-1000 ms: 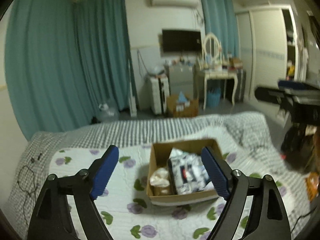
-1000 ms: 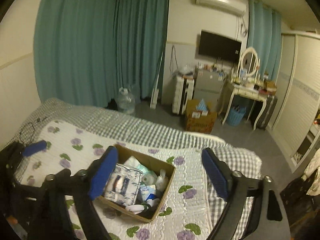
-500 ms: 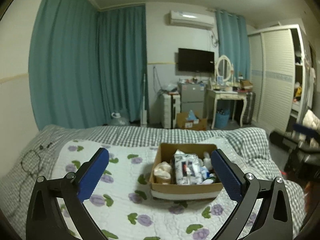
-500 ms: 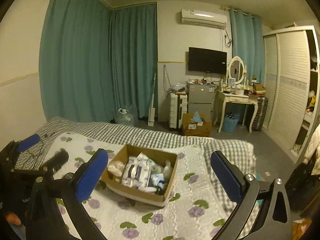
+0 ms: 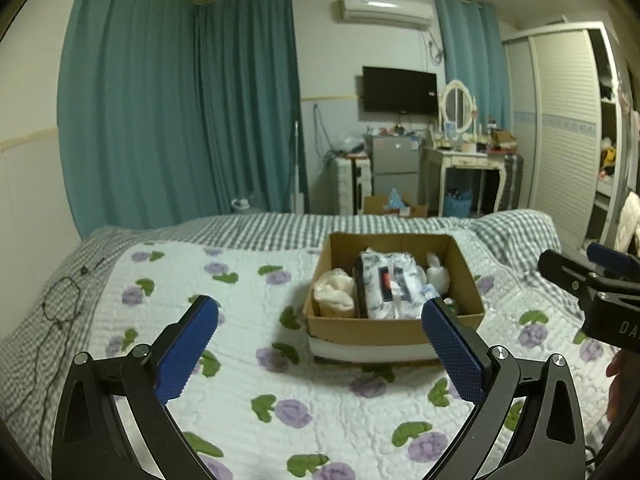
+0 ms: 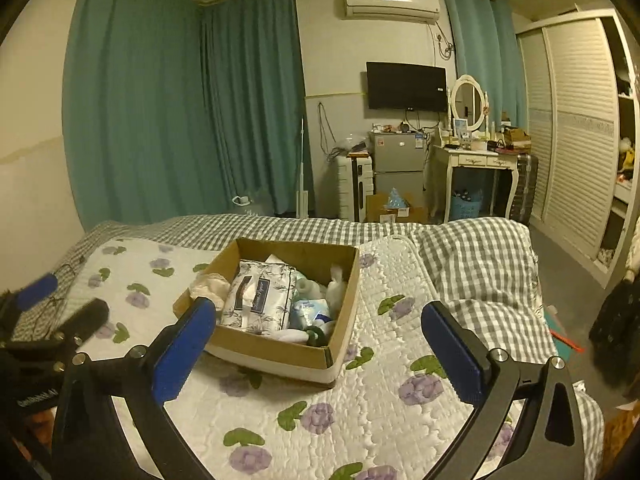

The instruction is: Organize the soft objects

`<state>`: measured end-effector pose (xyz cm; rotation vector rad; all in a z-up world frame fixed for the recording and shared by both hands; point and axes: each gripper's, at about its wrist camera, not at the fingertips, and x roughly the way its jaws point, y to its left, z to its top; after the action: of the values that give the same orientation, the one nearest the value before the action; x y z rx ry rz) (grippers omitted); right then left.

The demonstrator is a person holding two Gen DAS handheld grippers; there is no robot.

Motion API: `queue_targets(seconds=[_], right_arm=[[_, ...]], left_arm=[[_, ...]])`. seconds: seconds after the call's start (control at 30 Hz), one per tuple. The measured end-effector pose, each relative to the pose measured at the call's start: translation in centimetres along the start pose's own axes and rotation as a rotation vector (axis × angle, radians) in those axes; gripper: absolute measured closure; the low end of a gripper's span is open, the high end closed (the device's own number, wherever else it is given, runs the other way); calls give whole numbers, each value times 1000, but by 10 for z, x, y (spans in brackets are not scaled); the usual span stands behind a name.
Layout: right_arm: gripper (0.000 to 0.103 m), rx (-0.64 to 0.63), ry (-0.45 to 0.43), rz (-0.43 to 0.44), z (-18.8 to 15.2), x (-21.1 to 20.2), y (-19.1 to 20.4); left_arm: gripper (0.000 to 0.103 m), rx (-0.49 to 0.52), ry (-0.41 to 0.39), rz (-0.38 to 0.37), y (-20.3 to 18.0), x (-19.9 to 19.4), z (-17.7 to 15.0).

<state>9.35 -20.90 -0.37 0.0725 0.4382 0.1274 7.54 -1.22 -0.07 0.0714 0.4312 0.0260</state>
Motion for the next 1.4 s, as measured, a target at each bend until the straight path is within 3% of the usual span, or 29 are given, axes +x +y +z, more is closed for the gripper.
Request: queue_targets(seconds=[1.4], right_arm=[[0, -29, 22, -6, -3, 1, 6]], left_arm=[[0, -67, 49, -43, 9, 3, -6]])
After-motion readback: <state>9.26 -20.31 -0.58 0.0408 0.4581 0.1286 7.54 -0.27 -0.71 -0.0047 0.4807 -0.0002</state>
